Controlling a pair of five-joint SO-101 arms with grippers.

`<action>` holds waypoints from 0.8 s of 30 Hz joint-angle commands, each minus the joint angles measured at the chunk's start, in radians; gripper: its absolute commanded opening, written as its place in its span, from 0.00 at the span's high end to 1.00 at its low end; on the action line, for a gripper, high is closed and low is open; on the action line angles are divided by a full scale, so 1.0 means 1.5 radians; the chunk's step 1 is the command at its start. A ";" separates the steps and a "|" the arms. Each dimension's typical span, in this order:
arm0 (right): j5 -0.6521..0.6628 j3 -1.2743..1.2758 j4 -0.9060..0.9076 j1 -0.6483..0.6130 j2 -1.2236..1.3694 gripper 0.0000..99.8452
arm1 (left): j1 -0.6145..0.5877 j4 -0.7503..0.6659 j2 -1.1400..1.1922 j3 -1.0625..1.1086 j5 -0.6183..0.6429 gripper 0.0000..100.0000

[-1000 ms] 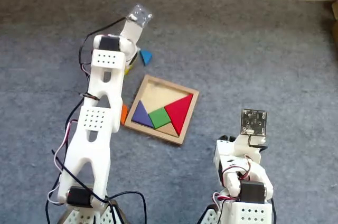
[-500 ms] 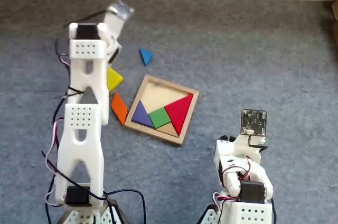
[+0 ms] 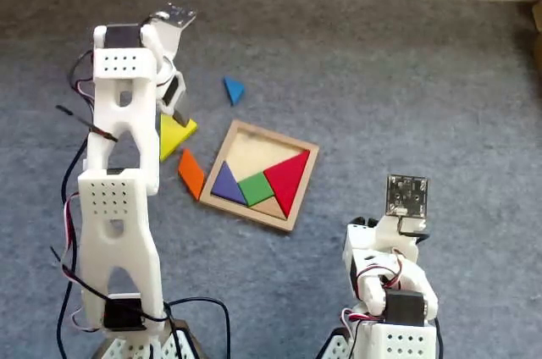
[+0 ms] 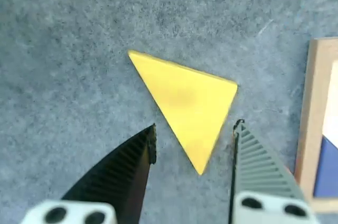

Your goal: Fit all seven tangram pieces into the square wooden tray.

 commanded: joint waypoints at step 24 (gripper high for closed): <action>0.008 0.061 -0.003 0.009 -0.011 0.93 | 0.083 -0.054 0.110 0.004 -0.012 0.71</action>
